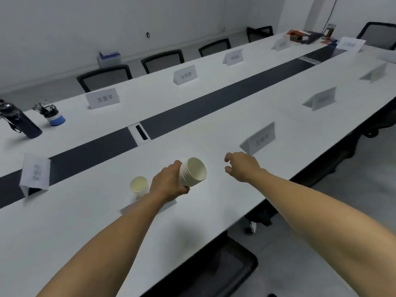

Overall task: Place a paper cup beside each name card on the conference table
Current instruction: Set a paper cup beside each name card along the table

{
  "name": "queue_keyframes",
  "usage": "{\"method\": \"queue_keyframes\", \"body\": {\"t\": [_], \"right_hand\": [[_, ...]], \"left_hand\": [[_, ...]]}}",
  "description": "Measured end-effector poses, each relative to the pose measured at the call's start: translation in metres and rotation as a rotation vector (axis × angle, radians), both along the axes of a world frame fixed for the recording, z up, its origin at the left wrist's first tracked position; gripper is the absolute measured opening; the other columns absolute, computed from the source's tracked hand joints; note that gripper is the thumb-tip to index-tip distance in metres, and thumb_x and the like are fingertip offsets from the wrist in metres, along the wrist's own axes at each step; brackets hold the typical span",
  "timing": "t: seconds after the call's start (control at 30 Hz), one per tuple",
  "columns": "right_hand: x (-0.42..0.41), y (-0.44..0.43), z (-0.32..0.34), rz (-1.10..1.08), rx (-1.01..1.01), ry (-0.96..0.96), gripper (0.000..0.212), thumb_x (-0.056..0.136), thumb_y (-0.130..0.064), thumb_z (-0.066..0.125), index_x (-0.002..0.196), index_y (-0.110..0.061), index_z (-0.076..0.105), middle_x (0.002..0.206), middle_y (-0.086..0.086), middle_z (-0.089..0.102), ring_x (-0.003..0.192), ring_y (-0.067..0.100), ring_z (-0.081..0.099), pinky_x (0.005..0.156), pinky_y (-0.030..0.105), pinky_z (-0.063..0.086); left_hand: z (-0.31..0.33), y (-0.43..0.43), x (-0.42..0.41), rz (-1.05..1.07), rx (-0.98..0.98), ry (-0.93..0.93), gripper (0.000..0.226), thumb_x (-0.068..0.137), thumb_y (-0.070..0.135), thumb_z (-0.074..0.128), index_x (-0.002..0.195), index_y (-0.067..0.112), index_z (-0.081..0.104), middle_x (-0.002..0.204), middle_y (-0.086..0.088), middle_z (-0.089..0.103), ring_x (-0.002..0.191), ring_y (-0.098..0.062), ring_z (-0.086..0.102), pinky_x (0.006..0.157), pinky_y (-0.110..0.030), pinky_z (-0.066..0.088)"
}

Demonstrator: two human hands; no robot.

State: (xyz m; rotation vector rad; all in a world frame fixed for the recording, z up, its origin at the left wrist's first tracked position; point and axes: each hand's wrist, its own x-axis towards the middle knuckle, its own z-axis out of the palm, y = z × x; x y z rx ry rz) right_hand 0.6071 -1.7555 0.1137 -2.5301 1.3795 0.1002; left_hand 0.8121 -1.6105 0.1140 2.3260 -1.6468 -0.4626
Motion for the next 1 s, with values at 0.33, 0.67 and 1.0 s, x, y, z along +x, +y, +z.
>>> {"method": "queue_keyframes", "body": {"t": [0.33,0.67,1.0], "right_hand": [[-0.188,-0.104,0.009,-0.020,-0.024,-0.005,0.038,0.097,-0.030,0.052,0.133,-0.019,0.054,0.129,0.004,0.063,0.113,0.025,0.059,0.087,0.036,0.048],[-0.241,-0.192,0.014,-0.022,-0.016,-0.064,0.036,0.096,-0.032,0.055,0.131,-0.020,0.057,0.126,0.002,0.064,0.113,0.025,0.060,0.087,0.036,0.049],[-0.171,-0.331,0.033,0.040,0.015,-0.142,0.033,0.094,-0.032,0.058,0.124,-0.019,0.062,0.121,0.002,0.068,0.103,0.022,0.063,0.080,0.034,0.053]], "left_hand": [[-0.003,-0.118,-0.177,-0.036,-0.054,0.018,0.056,0.066,0.035,0.077,0.111,0.025,0.045,0.097,0.005,0.061,0.084,-0.022,0.060,0.069,-0.038,0.055],[-0.001,-0.199,-0.225,-0.029,-0.036,-0.017,0.060,0.066,0.035,0.080,0.113,0.026,0.045,0.100,0.005,0.062,0.085,-0.021,0.060,0.071,-0.040,0.057],[0.002,-0.328,-0.185,0.052,-0.041,0.012,0.059,0.066,0.035,0.080,0.112,0.027,0.044,0.101,0.006,0.062,0.083,-0.018,0.058,0.055,-0.025,0.039]]}}
